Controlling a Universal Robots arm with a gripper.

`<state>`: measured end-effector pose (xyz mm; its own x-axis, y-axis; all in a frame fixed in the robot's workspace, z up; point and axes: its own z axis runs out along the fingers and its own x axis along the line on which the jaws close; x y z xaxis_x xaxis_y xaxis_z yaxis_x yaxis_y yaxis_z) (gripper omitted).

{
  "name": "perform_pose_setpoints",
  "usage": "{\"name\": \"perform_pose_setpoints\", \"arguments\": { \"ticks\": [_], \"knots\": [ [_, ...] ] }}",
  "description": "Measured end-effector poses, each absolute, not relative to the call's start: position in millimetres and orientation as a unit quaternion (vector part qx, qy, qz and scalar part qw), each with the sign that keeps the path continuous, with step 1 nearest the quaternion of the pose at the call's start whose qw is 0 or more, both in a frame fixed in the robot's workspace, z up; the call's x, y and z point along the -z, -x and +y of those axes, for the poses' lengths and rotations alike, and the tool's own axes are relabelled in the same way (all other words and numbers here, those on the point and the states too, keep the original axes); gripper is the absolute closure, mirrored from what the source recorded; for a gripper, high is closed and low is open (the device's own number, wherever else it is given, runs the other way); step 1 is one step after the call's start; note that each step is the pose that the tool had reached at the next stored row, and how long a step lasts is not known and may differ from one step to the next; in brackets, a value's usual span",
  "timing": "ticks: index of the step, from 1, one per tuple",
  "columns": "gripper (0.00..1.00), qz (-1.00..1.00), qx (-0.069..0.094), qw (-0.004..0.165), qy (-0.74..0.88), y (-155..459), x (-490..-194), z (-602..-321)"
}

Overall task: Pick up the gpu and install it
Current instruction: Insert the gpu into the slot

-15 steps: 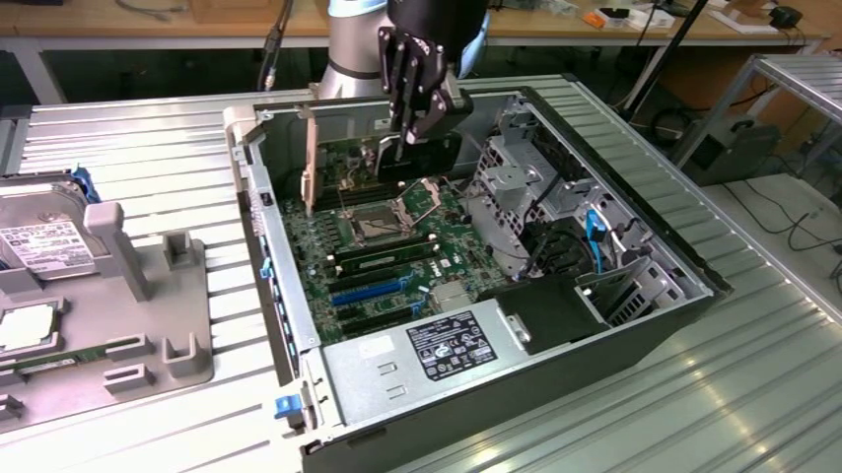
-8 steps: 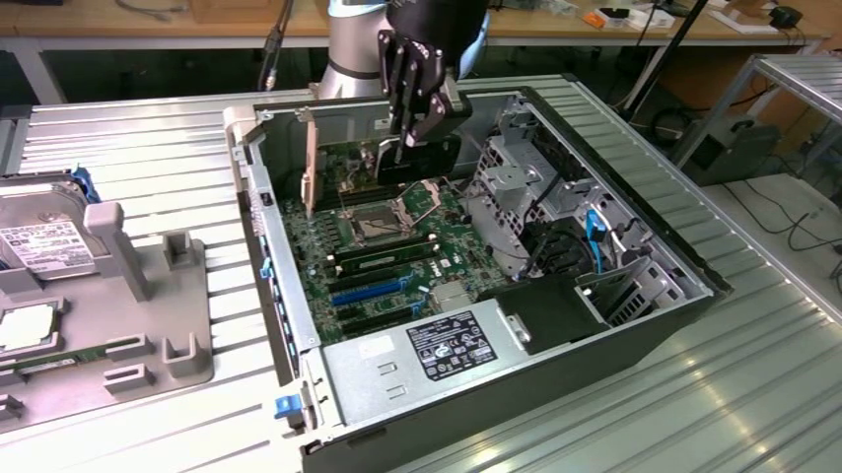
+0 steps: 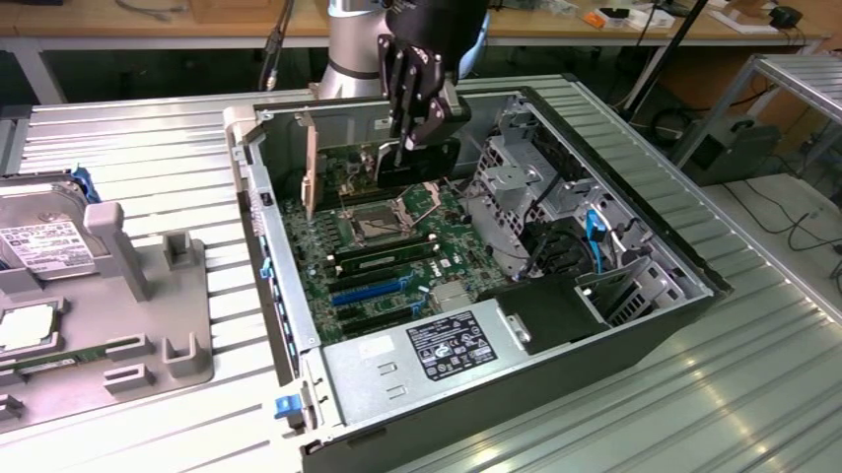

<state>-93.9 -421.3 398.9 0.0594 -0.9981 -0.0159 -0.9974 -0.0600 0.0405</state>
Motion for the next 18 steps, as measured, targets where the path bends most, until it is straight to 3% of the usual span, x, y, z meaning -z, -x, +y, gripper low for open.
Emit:
{"name": "perform_pose_setpoints", "arguments": {
  "ticks": [18],
  "knots": [
    [0.73, -0.686, 0.009, -0.001, -0.728, 97.7, -393.0, -421.3]
  ]
}}
